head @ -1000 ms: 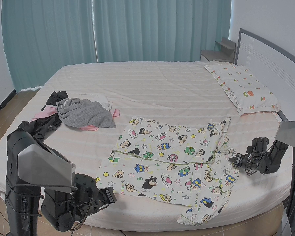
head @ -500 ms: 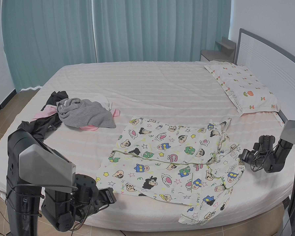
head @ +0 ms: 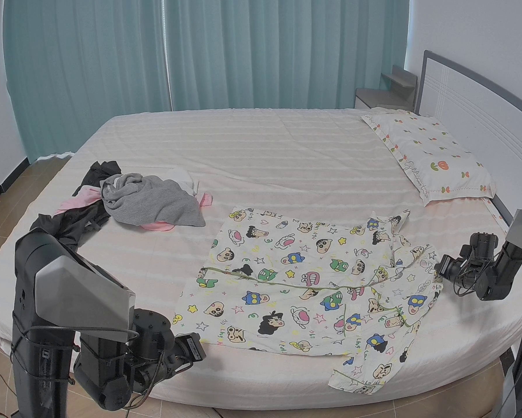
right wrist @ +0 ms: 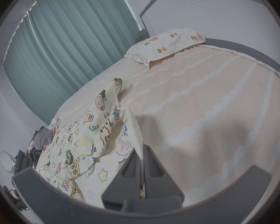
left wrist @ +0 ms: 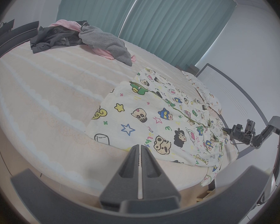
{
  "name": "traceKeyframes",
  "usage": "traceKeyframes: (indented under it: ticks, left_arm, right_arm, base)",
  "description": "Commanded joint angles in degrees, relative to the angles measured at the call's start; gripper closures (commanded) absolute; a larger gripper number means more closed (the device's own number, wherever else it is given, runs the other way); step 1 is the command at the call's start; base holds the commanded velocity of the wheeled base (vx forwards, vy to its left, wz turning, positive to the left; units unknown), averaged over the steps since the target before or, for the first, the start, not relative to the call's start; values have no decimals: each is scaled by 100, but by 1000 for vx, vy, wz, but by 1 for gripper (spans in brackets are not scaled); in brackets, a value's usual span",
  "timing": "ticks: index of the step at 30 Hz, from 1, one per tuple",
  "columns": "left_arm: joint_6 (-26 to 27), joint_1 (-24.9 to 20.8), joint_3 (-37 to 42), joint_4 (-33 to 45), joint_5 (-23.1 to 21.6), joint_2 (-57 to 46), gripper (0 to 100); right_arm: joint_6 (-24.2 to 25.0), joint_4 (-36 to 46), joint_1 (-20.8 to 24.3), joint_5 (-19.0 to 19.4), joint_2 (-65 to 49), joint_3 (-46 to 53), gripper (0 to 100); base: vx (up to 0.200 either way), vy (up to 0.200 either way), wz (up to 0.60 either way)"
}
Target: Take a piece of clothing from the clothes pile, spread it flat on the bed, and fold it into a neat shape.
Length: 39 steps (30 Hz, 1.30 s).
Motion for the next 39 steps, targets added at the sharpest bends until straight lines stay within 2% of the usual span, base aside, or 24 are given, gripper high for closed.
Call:
traceKeyframes:
  ticks: [1, 15, 21, 25, 26, 36, 39]
  left_arm:
    - [-3, -9, 1, -76, -11, 14, 100]
    - [-12, -9, 1, -76, -29, 84, 100]
    - [-12, -9, -8, -76, -29, 102, 100]
    - [-12, -9, -8, -76, -29, 93, 100]
    - [-12, -18, -8, -76, -29, 93, 100]
    - [-12, -53, -8, -76, -29, 84, 100]
    - [-21, -79, -34, -76, -20, 93, 100]
  right_arm:
    - [-1, -48, -71, -20, -34, -43, 100]
    - [17, -470, -185, -82, 54, -307, 100]
    - [43, -1138, -177, -222, 300, -342, 100]
    - [34, -1235, -159, -222, 388, -333, 100]
    - [17, -1235, -159, -222, 397, -307, 0]
    - [17, -804, -177, -178, -192, 150, 0]
    - [61, -549, -150, -152, -746, 642, 0]
  base:
    - [0, 0, 0]
    - [0, 0, 0]
    - [0, 0, 0]
    - [0, 0, 0]
    - [0, 0, 0]
    - [0, 0, 0]
    - [0, 0, 0]
